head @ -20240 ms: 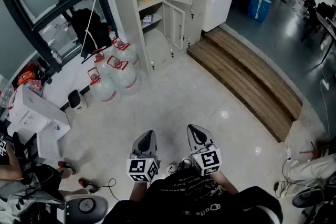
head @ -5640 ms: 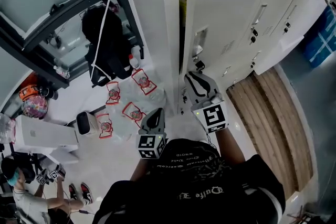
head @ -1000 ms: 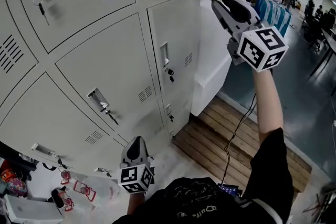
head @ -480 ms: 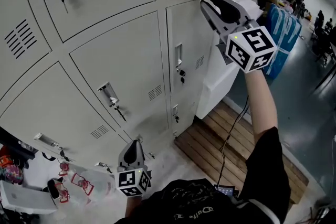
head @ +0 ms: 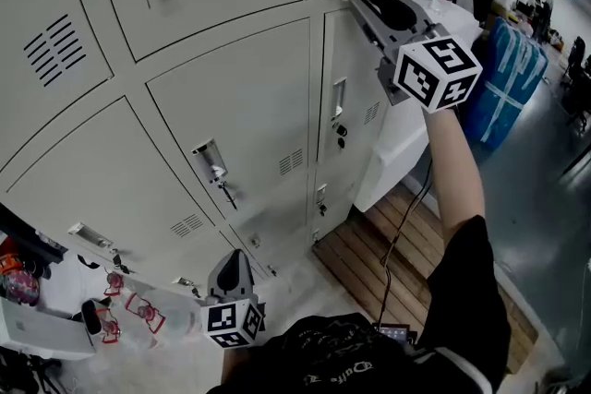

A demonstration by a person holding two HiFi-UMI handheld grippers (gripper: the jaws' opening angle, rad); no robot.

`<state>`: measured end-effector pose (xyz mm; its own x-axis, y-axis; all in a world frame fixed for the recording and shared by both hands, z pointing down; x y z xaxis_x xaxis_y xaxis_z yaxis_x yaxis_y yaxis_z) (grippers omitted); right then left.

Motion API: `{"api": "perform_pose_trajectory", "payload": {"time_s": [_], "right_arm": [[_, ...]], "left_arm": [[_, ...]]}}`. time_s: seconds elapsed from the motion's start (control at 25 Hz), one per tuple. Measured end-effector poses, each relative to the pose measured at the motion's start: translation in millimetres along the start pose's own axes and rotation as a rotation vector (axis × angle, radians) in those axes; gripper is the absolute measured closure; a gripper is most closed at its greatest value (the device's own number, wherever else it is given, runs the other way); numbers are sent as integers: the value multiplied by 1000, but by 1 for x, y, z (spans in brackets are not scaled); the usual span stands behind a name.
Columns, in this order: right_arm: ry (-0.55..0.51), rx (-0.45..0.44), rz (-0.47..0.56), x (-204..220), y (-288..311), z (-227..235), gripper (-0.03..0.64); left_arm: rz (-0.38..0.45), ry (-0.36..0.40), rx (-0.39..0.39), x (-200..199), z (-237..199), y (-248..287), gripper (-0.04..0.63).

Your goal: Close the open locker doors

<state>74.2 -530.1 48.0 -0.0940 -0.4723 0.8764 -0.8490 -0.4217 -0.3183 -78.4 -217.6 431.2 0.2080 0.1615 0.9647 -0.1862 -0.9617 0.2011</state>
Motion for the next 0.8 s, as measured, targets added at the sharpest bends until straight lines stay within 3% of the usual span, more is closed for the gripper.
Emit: {"api": "perform_pose_trajectory", "payload": {"time_s": [0.52, 0.8], "right_arm": [[13, -13, -44, 13, 42, -5, 514], [121, -49, -51, 17, 49, -3, 515]], "left_arm": [[-16, -53, -122, 14, -33, -11, 588], [-30, -57, -140, 16, -42, -13, 588]]}}
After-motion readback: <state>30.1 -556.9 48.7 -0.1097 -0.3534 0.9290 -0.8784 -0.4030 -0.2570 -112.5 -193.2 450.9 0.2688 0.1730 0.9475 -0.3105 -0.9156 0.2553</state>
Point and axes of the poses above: the fingertips, and each gripper's own axes: y forward along the fingers, z to its right, x out of its underside, the point moved 3 cm from there along -y, backward along the fingers, and after that the axes turned 2 degrees about -z, right-handed, at the moved point
